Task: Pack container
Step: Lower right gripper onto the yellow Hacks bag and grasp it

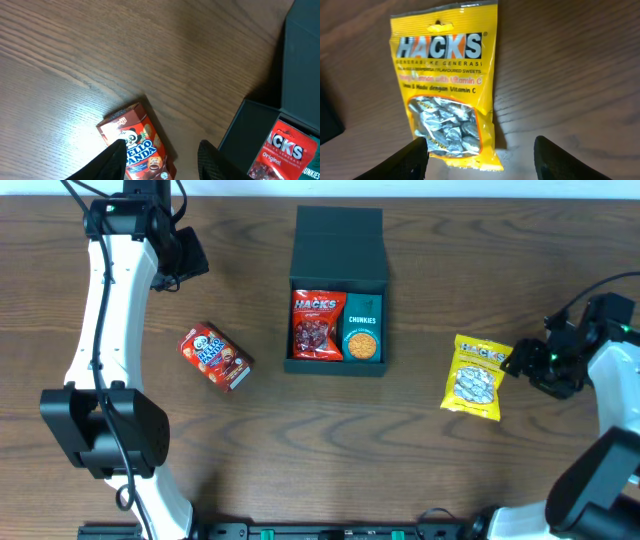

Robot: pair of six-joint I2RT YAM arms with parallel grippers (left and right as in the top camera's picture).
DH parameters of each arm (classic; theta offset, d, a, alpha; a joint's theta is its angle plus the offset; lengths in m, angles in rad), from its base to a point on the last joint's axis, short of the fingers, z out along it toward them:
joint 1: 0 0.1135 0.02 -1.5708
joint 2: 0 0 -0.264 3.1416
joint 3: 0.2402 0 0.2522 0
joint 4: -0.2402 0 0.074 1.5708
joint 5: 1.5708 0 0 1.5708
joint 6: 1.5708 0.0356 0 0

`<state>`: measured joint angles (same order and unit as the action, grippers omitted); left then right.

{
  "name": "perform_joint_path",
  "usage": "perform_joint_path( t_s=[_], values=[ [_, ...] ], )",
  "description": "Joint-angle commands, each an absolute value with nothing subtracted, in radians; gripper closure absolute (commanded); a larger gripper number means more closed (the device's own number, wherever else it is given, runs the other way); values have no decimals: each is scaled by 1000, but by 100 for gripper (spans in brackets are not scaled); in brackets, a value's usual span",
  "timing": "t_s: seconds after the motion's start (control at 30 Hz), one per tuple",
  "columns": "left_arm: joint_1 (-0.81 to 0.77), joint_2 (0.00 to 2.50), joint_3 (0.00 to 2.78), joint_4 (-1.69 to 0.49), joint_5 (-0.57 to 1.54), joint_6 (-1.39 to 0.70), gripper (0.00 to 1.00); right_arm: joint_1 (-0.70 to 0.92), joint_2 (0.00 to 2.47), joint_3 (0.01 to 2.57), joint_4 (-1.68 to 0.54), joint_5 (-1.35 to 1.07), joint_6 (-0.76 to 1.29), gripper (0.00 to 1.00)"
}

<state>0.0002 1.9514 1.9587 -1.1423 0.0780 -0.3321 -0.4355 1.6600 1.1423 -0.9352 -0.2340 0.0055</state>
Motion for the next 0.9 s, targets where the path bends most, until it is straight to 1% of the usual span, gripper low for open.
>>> perform_joint_path(
  t_s=[0.0,0.33,0.63,0.7,0.77,0.83,0.87],
  values=[
    [7,1954,1966,-1138,68,-317,53,-439,1726,1130,-930,-229,-16,34],
    [7,1954,1966,-1125,68,-317,51,-421,1846,1130,-872,-281,-16,39],
    [7,1954,1966,-1125,68,-317,51,-388,1864,1130,-794,-342,-7,38],
    [7,1954,1966,-1125,68,-317,51,-377,1871,1130,-787,-345,-5,41],
    [7,1954,1966,-1125,68,-317,51,-367,1875,1130,-781,-345,-5,46],
    [7,1954,1966,-1125,68,-317,51,-361,1880,1130,-781,-345,-5,55],
    [7,1954,1966,-1125,68,-317,51,-360,1882,1130,-781,-345,-5,62]
  ],
)
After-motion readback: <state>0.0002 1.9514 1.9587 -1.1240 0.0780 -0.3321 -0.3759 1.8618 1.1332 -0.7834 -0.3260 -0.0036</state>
